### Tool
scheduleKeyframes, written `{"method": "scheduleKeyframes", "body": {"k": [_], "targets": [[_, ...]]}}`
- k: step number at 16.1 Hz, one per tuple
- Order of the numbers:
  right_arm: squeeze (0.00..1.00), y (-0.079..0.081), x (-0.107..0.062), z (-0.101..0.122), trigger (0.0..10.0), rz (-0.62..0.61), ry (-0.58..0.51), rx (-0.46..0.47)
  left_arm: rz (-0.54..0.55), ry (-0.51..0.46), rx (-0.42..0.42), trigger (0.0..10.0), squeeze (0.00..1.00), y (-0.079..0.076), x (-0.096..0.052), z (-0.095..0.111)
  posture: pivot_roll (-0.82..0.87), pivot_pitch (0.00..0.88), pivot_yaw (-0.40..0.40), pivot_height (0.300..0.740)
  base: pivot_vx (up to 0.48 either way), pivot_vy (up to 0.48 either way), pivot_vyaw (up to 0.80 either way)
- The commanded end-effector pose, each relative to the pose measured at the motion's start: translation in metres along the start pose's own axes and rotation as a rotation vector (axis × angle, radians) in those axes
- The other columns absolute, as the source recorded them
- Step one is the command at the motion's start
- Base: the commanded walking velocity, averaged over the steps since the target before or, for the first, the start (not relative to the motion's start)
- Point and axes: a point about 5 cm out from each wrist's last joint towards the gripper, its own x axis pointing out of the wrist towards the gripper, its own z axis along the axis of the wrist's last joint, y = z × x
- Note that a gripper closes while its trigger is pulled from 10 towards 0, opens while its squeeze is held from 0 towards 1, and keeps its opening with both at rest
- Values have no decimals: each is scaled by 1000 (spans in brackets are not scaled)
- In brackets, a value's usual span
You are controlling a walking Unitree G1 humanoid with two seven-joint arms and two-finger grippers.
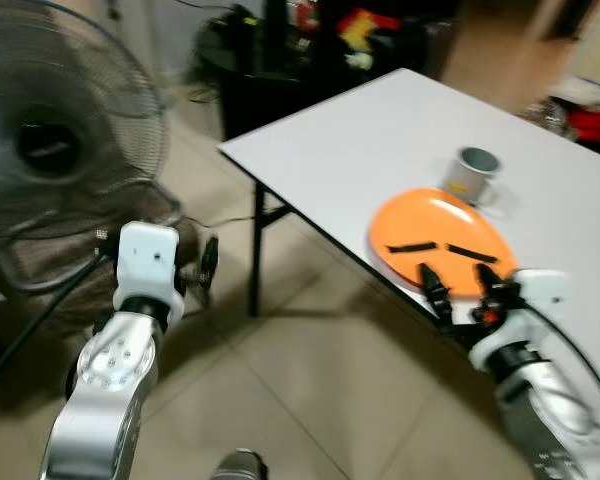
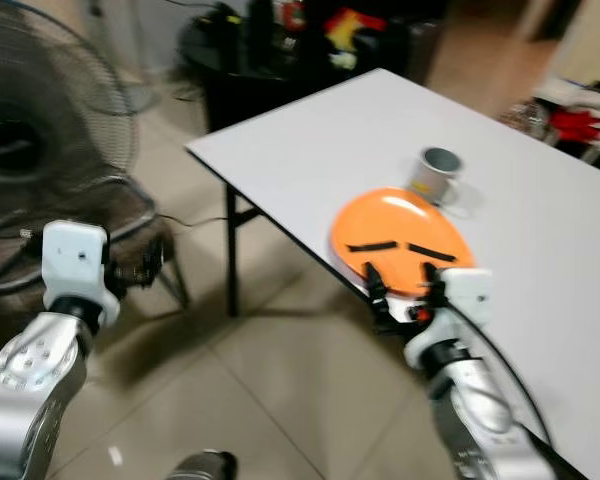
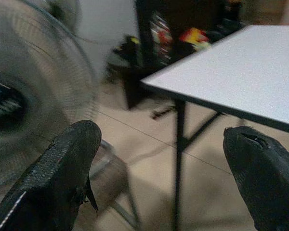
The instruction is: Setting the table
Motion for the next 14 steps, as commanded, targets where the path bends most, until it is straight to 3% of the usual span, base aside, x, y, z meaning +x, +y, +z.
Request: {"method": "scheduleKeyframes", "body": {"k": [1, 2, 3, 6, 10, 14], "targets": [[1000, -2, 1, -1, 10000, -28, -3, -22, 20, 7, 16, 10000, 0, 4, 4, -1, 42, 0, -7, 740, 0, 0, 800], [1000, -2, 2, -2, 10000, -51, -6, -14, -89, 47, 3, 10000, 0, 2, 8, -3, 36, 0, 13, 740, 0, 0, 800], [1000, -3, 2, -3, 10000, -60, -7, -7, -123, 59, -6, 10000, 0, 1, 8, -4, 36, 0, 13, 740, 0, 0, 800], [1000, -2, -5, -9, 10000, -72, -4, -12, -153, 25, 7, 10000, 0, -4, 12, -5, -8, 0, 60, 740, 0, 0, 800], [1000, -11, 1, -9, 10000, -102, 2, 41, -163, 49, -11, 10000, 0, -17, 13, -9, 20, 0, 34, 740, 0, 0, 800], [1000, 0, 3, -11, 10000, -51, 23, 33, -180, 22, -39, 10000, 0, -18, 19, -4, 13, 0, 42, 740, 0, 0, 800]]}}
